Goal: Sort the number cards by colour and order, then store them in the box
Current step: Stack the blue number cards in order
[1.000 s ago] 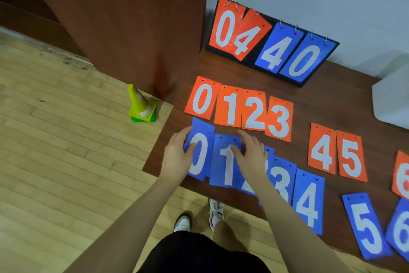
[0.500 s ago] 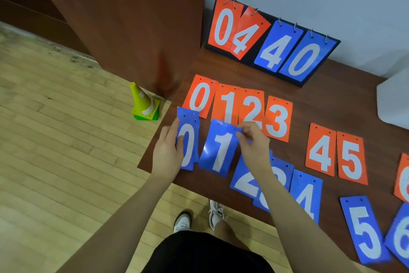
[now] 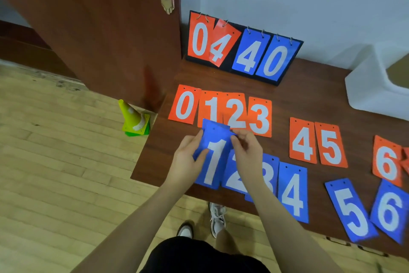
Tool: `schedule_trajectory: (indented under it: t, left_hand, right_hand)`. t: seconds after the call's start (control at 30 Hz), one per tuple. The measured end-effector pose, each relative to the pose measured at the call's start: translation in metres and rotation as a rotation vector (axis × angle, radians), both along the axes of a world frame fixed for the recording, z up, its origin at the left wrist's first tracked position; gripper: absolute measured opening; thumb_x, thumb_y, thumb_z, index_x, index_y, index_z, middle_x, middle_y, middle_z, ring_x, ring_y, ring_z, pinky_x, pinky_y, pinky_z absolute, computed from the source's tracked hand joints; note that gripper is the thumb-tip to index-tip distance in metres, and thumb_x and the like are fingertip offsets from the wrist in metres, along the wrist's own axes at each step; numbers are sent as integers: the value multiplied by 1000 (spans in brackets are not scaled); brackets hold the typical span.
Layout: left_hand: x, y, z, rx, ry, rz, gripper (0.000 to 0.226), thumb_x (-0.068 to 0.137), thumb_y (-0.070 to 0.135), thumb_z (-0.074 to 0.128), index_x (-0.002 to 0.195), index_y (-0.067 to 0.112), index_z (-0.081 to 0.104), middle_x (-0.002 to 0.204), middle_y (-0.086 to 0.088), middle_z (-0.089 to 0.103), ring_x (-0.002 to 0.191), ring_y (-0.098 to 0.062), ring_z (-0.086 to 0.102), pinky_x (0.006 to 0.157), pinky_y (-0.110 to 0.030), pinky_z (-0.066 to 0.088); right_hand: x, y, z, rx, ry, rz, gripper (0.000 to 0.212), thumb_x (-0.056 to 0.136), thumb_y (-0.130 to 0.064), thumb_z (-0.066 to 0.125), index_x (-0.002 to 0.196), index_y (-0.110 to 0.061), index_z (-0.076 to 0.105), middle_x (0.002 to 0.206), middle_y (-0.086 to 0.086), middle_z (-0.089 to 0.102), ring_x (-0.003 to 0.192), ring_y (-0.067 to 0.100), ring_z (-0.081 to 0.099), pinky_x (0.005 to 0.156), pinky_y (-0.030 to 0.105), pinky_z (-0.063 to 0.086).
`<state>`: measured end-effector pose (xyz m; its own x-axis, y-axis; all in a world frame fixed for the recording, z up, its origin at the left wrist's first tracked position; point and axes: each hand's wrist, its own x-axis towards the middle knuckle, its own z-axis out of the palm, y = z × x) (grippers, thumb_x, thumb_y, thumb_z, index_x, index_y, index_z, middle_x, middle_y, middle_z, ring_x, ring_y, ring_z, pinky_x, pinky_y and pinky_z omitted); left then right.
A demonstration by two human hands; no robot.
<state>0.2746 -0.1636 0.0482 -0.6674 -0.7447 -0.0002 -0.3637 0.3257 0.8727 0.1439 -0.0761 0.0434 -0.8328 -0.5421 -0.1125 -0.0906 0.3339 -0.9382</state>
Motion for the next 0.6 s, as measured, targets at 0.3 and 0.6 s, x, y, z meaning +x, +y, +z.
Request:
schedule_trajectory:
  t: [0.3, 0.6]
  left_hand:
    - [-28, -8, -7, 51, -45, 62, 51, 94, 19, 49, 140, 27, 31, 112, 12, 44, 96, 5, 48, 68, -3, 39]
    - [-30, -22, -20, 12, -139, 136, 46, 94, 21, 47, 138, 21, 36, 125, -1, 44, 110, -7, 49, 71, -18, 50]
  right_hand:
    - [-51, 38, -34, 852, 296, 295, 56, 83, -41, 63, 133, -29, 39, 132, 3, 33, 123, 30, 31, 104, 42, 21]
    - [-61, 18, -30, 424, 277, 213, 18, 90, -10, 55, 98, -25, 61, 91, -17, 58, 98, 8, 52, 99, 30, 17]
